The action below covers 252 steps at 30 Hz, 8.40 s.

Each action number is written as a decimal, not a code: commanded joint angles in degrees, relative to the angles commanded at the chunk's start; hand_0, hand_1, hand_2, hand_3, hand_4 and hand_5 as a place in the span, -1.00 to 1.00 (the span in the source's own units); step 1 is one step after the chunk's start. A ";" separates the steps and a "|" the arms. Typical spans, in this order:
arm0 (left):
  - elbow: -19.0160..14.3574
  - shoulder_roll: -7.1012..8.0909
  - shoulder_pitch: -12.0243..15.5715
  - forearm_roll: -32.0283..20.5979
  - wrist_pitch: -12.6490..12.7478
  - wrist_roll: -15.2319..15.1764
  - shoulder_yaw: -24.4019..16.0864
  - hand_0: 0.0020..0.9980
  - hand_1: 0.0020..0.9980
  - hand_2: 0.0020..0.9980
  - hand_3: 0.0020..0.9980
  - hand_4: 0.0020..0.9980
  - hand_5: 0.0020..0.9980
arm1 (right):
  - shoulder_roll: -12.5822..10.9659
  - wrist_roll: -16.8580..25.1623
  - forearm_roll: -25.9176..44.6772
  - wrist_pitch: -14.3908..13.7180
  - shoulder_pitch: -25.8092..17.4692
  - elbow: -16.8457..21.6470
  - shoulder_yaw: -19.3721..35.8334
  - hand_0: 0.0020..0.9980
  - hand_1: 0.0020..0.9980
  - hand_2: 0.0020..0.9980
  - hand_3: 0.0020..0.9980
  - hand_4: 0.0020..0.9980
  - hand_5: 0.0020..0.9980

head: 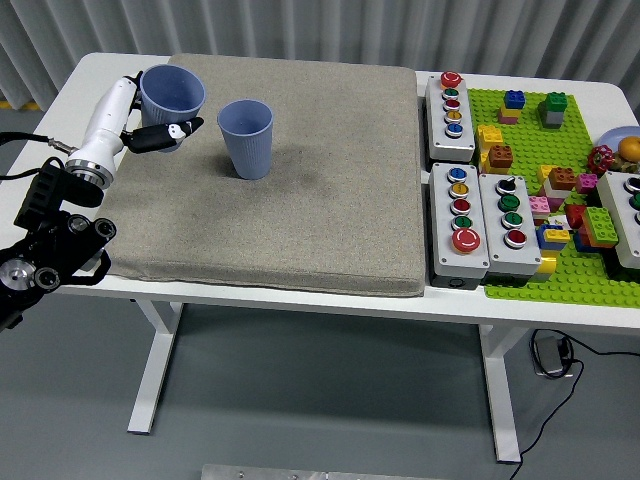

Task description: Pick cup pour cup place

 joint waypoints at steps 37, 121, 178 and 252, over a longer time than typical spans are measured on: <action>3.87 0.60 -12.44 31.92 -4.37 10.06 9.30 0.02 0.03 0.09 0.09 0.55 -0.62 | -0.74 0.93 3.30 -0.68 1.37 -0.17 -1.80 0.34 0.10 -0.01 0.08 -1.00 -0.47; 0.71 3.82 -21.22 42.33 -4.45 18.31 25.30 0.02 0.05 0.08 0.09 0.52 -0.58 | -1.06 0.84 4.53 -0.93 1.72 -0.17 -2.36 0.34 0.10 -0.01 0.08 -1.00 -0.48; -6.74 -10.86 17.84 -16.93 14.49 -12.92 -6.17 0.08 0.12 0.10 0.09 0.49 -0.55 | 0.37 0.25 1.35 -0.40 -0.20 -0.19 -0.33 0.34 0.10 -0.01 0.08 -1.00 -0.47; -3.56 -13.27 19.35 -9.13 7.85 -15.25 -11.00 0.73 0.86 1.00 0.98 0.93 -0.12 | 0.40 -0.08 0.46 -0.11 -0.23 -0.20 0.17 0.34 0.10 -0.01 0.08 -1.00 -0.46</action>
